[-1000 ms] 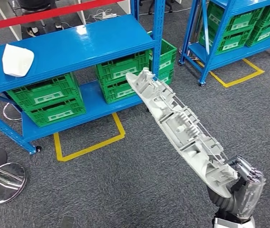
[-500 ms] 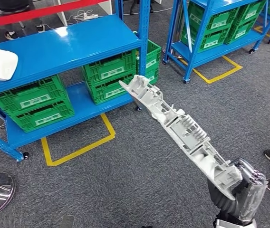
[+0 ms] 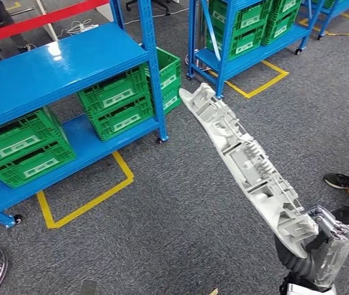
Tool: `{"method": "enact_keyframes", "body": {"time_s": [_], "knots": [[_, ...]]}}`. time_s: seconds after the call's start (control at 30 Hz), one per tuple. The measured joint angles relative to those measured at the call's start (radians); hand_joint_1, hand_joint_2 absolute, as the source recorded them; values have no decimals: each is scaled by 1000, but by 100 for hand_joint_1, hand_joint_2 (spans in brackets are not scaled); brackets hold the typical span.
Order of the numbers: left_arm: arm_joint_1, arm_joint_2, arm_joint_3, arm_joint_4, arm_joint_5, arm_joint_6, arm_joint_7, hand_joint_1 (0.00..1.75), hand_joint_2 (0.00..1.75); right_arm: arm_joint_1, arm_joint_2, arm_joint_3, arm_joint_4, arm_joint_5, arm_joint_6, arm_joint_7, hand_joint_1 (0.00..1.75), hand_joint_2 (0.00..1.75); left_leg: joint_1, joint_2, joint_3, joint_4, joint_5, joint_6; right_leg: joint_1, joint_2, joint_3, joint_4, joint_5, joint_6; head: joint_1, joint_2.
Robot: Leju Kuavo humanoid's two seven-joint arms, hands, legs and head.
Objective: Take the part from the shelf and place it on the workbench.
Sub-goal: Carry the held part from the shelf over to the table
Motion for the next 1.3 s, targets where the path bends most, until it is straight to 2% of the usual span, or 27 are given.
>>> {"method": "enact_keyframes", "body": {"time_s": [0.03,0.07,0.13,0.17,0.2,0.27,0.33,0.37,0.43,0.47,0.5,0.53,0.57,0.63,0.67,0.7,0.77,0.83,0.9,0.97,1.0,1.03,1.07,1.1,1.17,1.23,1.3], "knots": [[0,0,0,0,0,0,0,0,175,1,1,-3,0,-2,0,-1,175,175,-1,-2,3,-12,22,5,2,10,1,0,0,0,0,0],[0,1,0,0,0,0,0,0,175,2,2,-7,-1,-4,0,-1,175,175,-3,-7,23,-58,59,12,3,19,2,0,0,0,0,0],[-1,1,1,0,-1,0,-1,0,175,3,2,-12,-2,-6,0,-2,175,175,-7,-33,78,-184,129,27,5,36,4,1,0,0,0,0],[-2,2,1,0,-2,0,-1,0,175,3,2,-14,-4,-7,0,-2,175,175,-8,-44,100,-233,144,32,6,43,2,2,1,2,0,0],[-3,2,1,0,-2,0,-2,0,175,4,3,-17,-6,-9,0,-3,175,175,-9,-51,111,-260,147,34,6,49,-2,3,2,5,0,0],[-6,1,1,0,-2,-1,-2,0,175,7,3,-24,-11,-11,0,-4,175,175,-7,-45,116,-279,143,35,6,59,-10,2,6,14,1,0],[-7,0,1,0,-2,-1,-2,0,175,11,3,-30,-15,-13,0,-5,175,175,-4,-32,118,-292,151,39,7,45,-27,23,-10,23,3,0],[-7,-1,1,0,-2,-1,-2,0,175,11,3,-32,-17,-13,0,-5,175,175,-2,-24,119,-298,155,41,6,31,-46,59,-33,27,5,0],[-6,-1,2,0,-3,-1,-3,0,175,10,3,-34,-18,-14,0,-6,175,175,-3,-8,118,-300,157,45,3,3,-102,180,-97,35,8,0],[-5,-1,2,0,-3,-1,-3,0,175,11,3,-35,-18,-14,0,-7,175,175,-4,1,118,-300,157,45,0,-4,-127,236,-118,40,8,0],[-4,-1,2,0,-3,-1,-3,0,175,13,3,-35,-18,-14,0,-7,175,175,-4,9,118,-300,157,45,-2,-8,-140,267,-123,44,8,0],[-4,-2,2,0,-3,-1,-3,0,175,14,3,-36,-18,-15,0,-7,175,175,-4,18,117,-299,156,44,-5,-11,-134,259,-110,48,8,0],[-4,-2,2,0,-3,-1,-3,0,175,15,3,-36,-18,-15,0,-7,175,175,-3,24,118,-299,155,42,-8,-17,-108,214,-82,52,8,0],[-5,-3,3,0,-3,-2,-3,0,175,15,3,-36,-18,-15,0,-7,175,175,-5,36,119,-294,151,34,-12,-46,-33,77,-31,56,9,0],[-5,-3,3,0,-3,-2,-3,0,175,14,3,-37,-19,-15,0,-8,175,175,-8,40,119,-290,149,29,-12,-56,-6,29,-19,51,8,0],[-5,-2,3,0,-3,-2,-3,0,175,14,3,-38,-20,-16,0,-8,175,175,-11,43,119,-287,148,24,-11,-61,8,4,-17,45,8,0],[-5,-2,3,0,-3,-2,-4,0,175,15,3,-40,-21,-18,0,-9,175,175,-11,51,119,-285,148,16,-8,-49,10,3,-15,29,7,0],[-6,-1,3,0,-3,-2,-4,0,175,16,4,-42,-22,-19,0,-10,175,175,-6,42,114,-268,130,5,-9,-37,8,3,-11,17,6,0],[-6,-1,3,0,-4,-2,-4,0,175,15,6,-43,-23,-21,0,-10,175,175,-2,15,79,-183,72,-5,-9,-25,5,1,-6,7,4,0],[-3,-1,3,0,-5,-3,-4,0,175,15,9,-44,-23,-23,0,-11,175,175,-1,2,20,-51,9,-6,-7,-10,2,2,-4,2,4,0],[-2,-1,3,0,-5,-4,-4,0,175,16,10,-46,-23,-25,0,-12,175,175,-1,0,1,-9,-1,-4,-5,-1,0,2,-3,0,4,0],[-2,-1,3,0,-5,-4,-4,0,175,17,11,-48,-23,-25,0,-12,175,175,-1,-1,-3,-2,10,1,-3,8,-1,2,-2,-1,4,0],[-2,-1,3,0,-5,-5,-4,0,175,18,11,-50,-24,-26,0,-12,175,175,-2,-4,11,-31,37,7,-1,18,-1,2,-1,-2,4,0],[-2,0,3,0,-6,-7,-4,0,175,19,11,-51,-24,-26,0,-13,175,175,-4,-12,38,-88,75,14,0,27,0,2,-1,-2,4,0],[-3,3,3,0,-6,-10,-5,0,175,20,13,-53,-25,-28,0,-16,175,175,-8,-43,97,-211,130,30,1,43,-1,3,1,1,4,0],[-4,5,3,0,-7,-14,-6,0,175,21,16,-54,-26,-31,0,-18,175,175,-10,-60,122,-270,139,37,1,55,-8,4,5,7,4,0],[-6,5,3,0,-7,-15,-7,0,175,23,17,-55,-26,-32,0,-19,175,175,-11,-56,124,-277,136,38,0,60,-13,5,7,11,3,0]]}}
